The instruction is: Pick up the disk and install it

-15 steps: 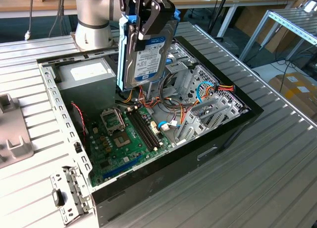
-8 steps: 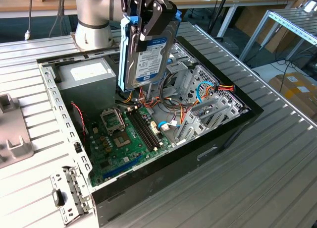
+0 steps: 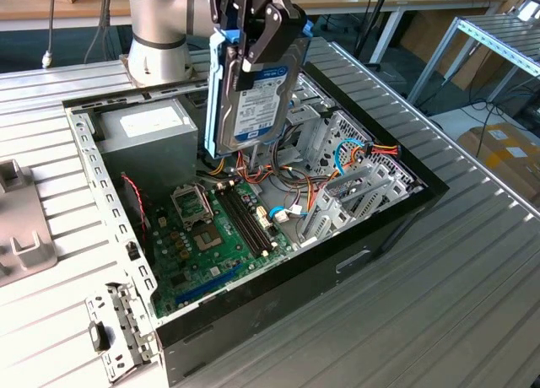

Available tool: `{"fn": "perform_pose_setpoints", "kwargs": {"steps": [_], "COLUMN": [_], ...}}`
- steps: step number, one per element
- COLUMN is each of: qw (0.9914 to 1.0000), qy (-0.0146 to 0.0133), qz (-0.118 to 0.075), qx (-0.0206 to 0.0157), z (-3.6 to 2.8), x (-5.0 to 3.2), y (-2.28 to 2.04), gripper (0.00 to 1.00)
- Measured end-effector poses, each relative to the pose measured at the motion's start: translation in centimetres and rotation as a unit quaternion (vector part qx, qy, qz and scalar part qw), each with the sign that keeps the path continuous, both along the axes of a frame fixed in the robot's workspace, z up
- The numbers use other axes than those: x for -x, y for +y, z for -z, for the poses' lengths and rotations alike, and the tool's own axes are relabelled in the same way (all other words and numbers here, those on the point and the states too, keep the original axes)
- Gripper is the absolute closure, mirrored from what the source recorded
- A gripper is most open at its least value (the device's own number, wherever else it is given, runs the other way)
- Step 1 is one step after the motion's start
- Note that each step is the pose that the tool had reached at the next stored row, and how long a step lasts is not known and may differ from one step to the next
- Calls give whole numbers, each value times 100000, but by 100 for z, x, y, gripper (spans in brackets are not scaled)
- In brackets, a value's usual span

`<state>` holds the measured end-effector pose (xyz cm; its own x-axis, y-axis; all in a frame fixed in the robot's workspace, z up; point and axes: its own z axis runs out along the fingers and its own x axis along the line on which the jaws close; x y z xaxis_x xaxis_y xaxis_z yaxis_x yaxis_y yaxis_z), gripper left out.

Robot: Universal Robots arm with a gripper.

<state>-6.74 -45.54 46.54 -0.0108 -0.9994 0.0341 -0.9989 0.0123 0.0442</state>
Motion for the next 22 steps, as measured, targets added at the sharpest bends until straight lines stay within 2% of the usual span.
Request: {"fn": "perform_pose_setpoints", "kwargs": {"steps": [22], "qw": [100000], "qy": [-1], "qz": [2], "qx": [233], "z": [10], "x": [-55], "y": [-86], "gripper": [63]}}
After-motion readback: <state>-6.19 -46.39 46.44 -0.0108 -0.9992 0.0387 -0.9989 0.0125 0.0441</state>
